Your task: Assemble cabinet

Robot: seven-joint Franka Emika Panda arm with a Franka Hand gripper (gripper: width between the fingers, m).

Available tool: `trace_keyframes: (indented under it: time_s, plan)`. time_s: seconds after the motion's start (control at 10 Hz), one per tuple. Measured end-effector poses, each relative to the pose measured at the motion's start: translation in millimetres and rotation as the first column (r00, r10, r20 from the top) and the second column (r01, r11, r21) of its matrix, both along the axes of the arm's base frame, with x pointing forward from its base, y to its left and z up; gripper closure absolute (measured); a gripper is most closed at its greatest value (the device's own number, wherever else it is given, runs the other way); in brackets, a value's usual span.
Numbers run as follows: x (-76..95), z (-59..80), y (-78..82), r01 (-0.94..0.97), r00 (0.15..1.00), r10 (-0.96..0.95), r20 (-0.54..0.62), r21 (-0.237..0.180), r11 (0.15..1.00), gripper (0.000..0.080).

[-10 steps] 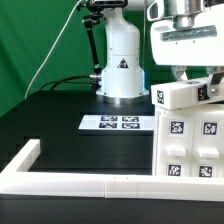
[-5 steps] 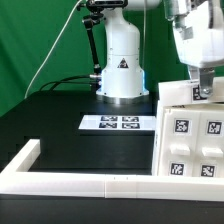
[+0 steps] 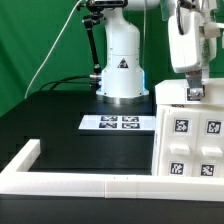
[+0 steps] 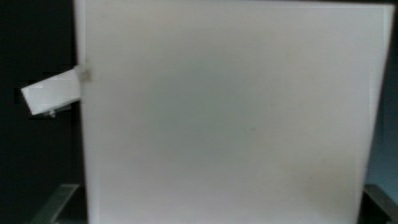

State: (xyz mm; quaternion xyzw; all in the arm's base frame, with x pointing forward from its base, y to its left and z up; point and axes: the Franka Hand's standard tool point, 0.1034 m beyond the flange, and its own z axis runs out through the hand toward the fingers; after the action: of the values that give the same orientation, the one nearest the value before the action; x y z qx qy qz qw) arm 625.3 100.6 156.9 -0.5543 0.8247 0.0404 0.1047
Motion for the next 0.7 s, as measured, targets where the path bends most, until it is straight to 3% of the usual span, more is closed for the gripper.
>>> trace_keyframes:
  time_s: [0.1, 0.2, 0.3, 0.4, 0.7]
  plan:
    - [0.1, 0.1, 0.2, 0.013, 1.000, -0.013, -0.001, 0.007, 1.000, 0.0242]
    - [0.2, 0.4, 2.6, 0.010, 1.000, -0.010, 0.001, 0.016, 1.000, 0.0170]
    - [0.0, 1.3, 4.1, -0.014, 1.000, 0.014, 0.006, 0.016, 1.000, 0.0170]
    - [0.6, 5.4, 4.3, -0.057, 0.998, 0.057, 0.020, 0.011, 0.998, 0.0038]
    - [-1.4, 18.8, 7.0, -0.119, 0.992, 0.118, 0.048, 0.004, 0.993, 0.0002]
